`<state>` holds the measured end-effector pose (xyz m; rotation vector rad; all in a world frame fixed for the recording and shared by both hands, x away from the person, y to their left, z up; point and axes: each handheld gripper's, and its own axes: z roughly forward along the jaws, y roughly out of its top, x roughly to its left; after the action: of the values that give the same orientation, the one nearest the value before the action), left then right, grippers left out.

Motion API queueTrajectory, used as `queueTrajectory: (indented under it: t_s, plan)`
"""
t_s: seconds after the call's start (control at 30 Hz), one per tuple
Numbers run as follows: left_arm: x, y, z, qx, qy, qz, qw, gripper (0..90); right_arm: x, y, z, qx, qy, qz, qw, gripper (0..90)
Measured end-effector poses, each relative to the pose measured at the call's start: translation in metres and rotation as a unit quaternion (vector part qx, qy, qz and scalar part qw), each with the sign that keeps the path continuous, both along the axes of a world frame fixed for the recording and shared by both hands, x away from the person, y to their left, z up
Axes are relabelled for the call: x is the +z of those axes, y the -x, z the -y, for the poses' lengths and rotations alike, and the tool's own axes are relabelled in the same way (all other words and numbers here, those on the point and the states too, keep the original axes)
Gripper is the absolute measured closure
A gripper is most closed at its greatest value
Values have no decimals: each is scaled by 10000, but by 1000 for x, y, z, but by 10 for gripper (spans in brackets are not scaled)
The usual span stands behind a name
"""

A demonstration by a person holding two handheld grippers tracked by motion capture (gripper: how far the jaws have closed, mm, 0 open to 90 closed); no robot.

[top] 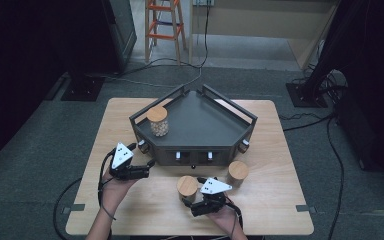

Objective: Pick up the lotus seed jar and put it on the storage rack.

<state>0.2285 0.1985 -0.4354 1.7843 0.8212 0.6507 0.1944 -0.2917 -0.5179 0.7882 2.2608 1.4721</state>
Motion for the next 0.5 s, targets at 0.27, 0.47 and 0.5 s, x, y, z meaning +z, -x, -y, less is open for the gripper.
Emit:
queueTrajectory:
  t_s: [0.27, 0.47, 0.5]
  plan:
    - [1, 0, -2, -153, 54, -141, 9998, 89, -1, 1, 0, 58, 5, 88, 9999, 59]
    - [1, 0, 2, -237, -93, -81, 9996, 89, -2, 2, 0, -3, -26, 88, 10000, 59]
    - [1, 0, 1, -238, -82, -82, 9996, 88, -2, 3, -1, -20, -26, 91, 10000, 59]
